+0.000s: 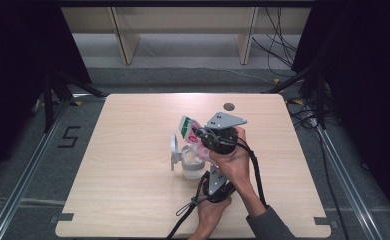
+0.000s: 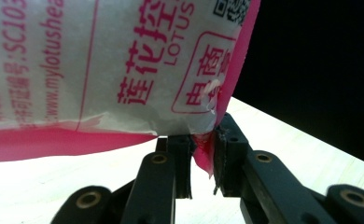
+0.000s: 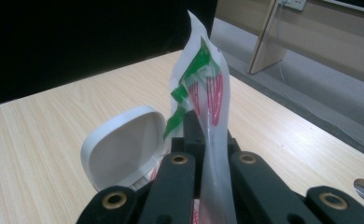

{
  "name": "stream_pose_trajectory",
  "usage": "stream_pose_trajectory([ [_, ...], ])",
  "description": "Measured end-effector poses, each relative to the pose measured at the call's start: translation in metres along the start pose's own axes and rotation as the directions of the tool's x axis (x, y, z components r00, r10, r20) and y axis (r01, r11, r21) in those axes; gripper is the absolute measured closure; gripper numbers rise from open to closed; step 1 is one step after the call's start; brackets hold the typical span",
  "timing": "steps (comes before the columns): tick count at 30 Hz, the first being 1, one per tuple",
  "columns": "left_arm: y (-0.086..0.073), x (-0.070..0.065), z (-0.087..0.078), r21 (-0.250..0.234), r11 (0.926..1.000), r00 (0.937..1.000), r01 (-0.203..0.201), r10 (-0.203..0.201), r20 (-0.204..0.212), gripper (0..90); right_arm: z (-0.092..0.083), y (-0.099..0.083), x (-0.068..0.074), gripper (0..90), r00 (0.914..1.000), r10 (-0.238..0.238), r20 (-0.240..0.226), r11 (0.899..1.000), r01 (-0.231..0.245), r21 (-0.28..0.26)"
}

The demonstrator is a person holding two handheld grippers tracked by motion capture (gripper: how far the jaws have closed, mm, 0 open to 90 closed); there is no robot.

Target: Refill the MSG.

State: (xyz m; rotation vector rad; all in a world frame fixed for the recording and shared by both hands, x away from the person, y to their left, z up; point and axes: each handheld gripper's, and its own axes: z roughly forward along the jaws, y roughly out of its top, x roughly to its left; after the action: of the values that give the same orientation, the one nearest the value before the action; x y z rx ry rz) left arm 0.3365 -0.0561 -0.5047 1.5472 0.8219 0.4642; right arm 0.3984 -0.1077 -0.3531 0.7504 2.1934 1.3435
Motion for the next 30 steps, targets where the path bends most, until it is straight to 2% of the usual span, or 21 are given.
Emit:
stream_pose_trajectory([
  [9,0.0004,-0.0003,0.0004,-0.002,1.0000,1.0000,0.004,-0.004,0.000,78.1,-0.0020,0.0004,0.0010,90.0,0.9998,0.021,-0.005,1.000,-0.021,0.019],
  [15,-0.0001,-0.0005,0.0003,-0.002,1.0000,1.0000,0.008,-0.008,-0.002,78.1,0.0010,0.0000,0.0007,90.0,1.0000,-0.005,0.002,1.000,0.005,0.001],
  [17,-0.0002,-0.0008,-0.0005,0.001,1.0000,1.0000,0.007,-0.007,-0.005,78.1,0.0005,0.0003,0.0007,90.0,0.9999,-0.009,-0.009,1.000,0.009,0.018],
  [19,-0.0001,-0.0008,-0.0005,0.000,1.0000,1.0000,0.007,-0.007,-0.004,78.1,0.0017,0.0000,0.0033,90.0,0.9999,0.005,-0.010,1.000,-0.004,0.017],
  [23,0.0000,-0.0011,-0.0003,0.002,1.0000,1.0000,0.007,-0.007,-0.003,78.0,0.0020,-0.0001,0.0029,90.0,0.9999,0.001,-0.011,1.000,-0.001,0.023],
  [24,-0.0001,-0.0009,0.0002,-0.001,1.0000,1.0000,0.008,-0.008,-0.001,78.0,0.0022,-0.0002,0.0023,90.0,1.0000,-0.009,0.003,1.000,0.009,0.012],
  [30,0.0007,-0.0011,0.0004,-0.001,1.0000,1.0000,0.009,-0.009,-0.003,78.0,0.0009,0.0006,0.0014,90.0,0.9999,-0.010,-0.008,1.000,0.010,0.020],
])
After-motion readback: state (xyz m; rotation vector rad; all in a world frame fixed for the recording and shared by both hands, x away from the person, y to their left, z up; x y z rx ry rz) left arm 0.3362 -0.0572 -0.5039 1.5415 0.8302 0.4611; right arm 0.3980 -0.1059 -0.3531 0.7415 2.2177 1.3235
